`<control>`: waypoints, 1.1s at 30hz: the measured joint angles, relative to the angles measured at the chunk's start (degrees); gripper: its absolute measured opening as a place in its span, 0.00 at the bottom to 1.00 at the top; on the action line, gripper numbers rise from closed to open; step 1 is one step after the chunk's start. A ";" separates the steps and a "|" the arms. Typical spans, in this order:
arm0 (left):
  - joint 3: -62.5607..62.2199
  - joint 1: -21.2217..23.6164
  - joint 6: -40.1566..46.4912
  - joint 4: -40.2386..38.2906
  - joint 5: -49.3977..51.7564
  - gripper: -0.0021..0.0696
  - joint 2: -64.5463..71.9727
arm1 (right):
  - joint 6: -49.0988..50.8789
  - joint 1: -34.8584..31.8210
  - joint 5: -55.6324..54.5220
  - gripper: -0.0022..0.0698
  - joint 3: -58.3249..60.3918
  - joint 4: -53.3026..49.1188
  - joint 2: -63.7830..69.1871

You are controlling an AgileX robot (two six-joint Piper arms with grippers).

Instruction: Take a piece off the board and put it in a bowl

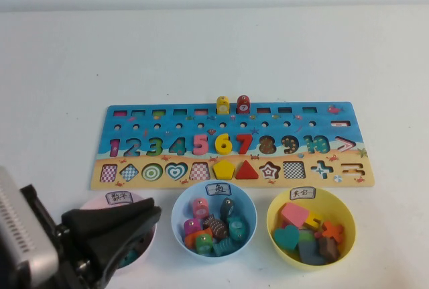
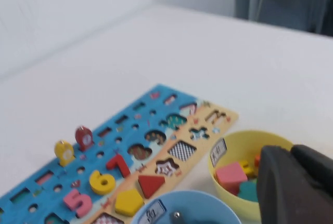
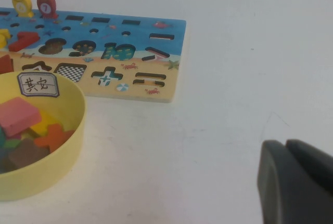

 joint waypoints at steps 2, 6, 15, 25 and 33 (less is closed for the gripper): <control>3.23 0.00 -0.14 0.00 -2.86 0.03 -2.85 | 0.00 0.00 0.00 0.01 0.00 0.00 0.00; 7.51 0.00 -0.27 -0.11 -5.99 0.03 -5.25 | 0.00 0.00 0.00 0.01 0.00 0.00 0.00; 8.45 0.00 0.57 0.03 -5.67 0.03 -5.47 | 0.00 0.00 0.00 0.01 0.00 0.00 0.00; 10.02 1.42 1.60 5.25 -3.18 0.03 -9.96 | 0.00 0.00 0.00 0.01 0.00 0.00 0.00; 16.37 22.21 2.69 5.29 -5.47 0.03 -24.96 | 0.00 0.00 0.00 0.01 0.00 0.00 0.00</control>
